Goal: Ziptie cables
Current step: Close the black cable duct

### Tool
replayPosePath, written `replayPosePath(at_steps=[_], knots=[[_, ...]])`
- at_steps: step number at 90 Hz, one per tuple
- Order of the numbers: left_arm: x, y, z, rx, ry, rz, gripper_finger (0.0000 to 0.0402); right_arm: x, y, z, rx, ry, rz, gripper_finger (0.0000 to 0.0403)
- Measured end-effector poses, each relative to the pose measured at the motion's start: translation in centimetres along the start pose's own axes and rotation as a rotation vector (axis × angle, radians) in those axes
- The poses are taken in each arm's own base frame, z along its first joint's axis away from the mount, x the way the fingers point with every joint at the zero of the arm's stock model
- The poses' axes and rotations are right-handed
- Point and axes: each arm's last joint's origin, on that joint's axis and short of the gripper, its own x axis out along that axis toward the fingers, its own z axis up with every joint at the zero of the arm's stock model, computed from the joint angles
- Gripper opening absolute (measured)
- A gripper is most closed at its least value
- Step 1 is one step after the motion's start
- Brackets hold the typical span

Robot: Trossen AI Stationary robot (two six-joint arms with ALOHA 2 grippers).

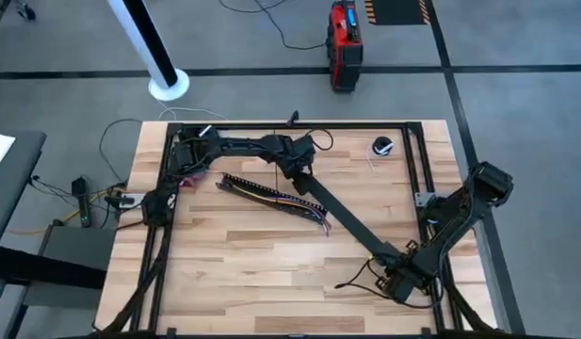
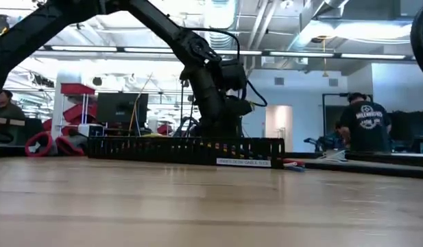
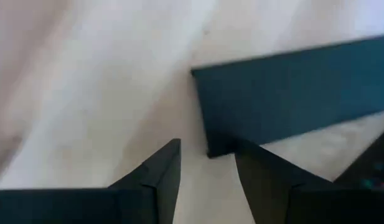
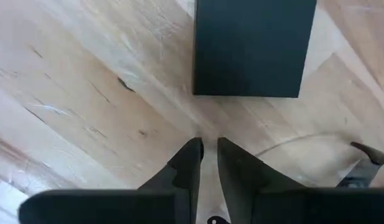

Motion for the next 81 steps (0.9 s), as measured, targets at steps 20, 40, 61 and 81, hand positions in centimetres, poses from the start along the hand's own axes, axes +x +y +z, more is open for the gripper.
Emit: replayPosePath(at_steps=[20, 40, 61, 81], knots=[[0.0, -0.2, -0.1, 0.014, 0.002, -0.01, 0.0146, 0.0, 0.0, 0.0, -0.007, -0.007, 0.001, 0.0052], [0.0, -0.7, 0.1, 0.06, -0.002, -0.139, 0.0104, 0.0, 0.0, 0.1, -0.009, -0.026, 0.005, 0.0052], [0.2, -1.9, 0.3, 0.097, -0.013, -0.314, 0.0008, 0.0, 0.1, 0.1, -0.011, -0.048, 0.01, 0.0052], [-1.3, -1.7, 0.5, 0.103, -0.058, -0.151, 0.0001, 0.0, 0.1, 0.2, -0.011, -0.061, 0.012, 0.0052]])
